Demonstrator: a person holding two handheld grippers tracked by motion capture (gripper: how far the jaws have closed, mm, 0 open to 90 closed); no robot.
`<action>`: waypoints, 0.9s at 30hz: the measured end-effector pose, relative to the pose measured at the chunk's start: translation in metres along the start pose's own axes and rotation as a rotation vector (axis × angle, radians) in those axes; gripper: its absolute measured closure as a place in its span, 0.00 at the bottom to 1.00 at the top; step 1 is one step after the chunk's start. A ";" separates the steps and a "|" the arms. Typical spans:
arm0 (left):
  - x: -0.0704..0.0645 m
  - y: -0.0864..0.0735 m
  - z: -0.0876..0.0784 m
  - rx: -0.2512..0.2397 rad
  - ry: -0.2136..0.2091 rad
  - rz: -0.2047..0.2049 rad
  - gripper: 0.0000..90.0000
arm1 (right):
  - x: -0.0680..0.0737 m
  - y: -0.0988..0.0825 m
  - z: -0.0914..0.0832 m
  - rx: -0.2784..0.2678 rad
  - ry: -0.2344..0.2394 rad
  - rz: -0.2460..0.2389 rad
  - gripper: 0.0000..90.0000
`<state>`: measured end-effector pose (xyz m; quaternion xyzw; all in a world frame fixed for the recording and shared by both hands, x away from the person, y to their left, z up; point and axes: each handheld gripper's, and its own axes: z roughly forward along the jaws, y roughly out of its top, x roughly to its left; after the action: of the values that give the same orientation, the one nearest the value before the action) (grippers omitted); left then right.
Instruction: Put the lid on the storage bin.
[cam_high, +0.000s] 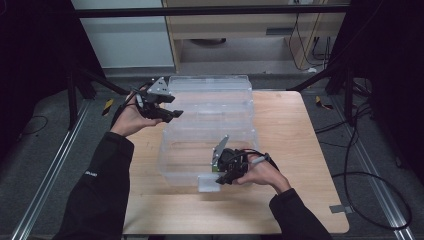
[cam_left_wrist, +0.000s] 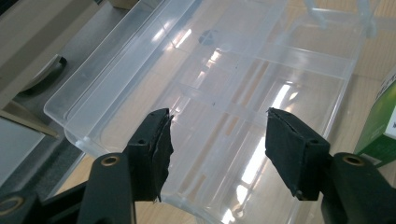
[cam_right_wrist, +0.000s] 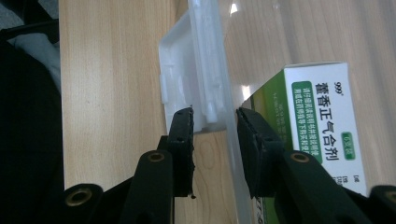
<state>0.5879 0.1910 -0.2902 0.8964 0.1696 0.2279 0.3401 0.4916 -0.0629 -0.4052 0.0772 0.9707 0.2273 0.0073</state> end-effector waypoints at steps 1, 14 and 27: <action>0.001 0.002 0.001 0.001 -0.008 0.008 0.45 | 0.000 0.000 0.000 0.000 0.000 0.000 0.75; 0.007 0.018 0.009 0.043 -0.040 0.075 0.49 | 0.000 0.000 0.000 0.000 0.001 0.001 0.75; 0.007 0.026 0.030 0.105 -0.064 0.144 0.53 | 0.000 0.000 0.000 0.001 0.000 0.001 0.75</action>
<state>0.6136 0.1595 -0.2903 0.9297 0.1057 0.2139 0.2804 0.4912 -0.0627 -0.4053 0.0778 0.9708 0.2270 0.0069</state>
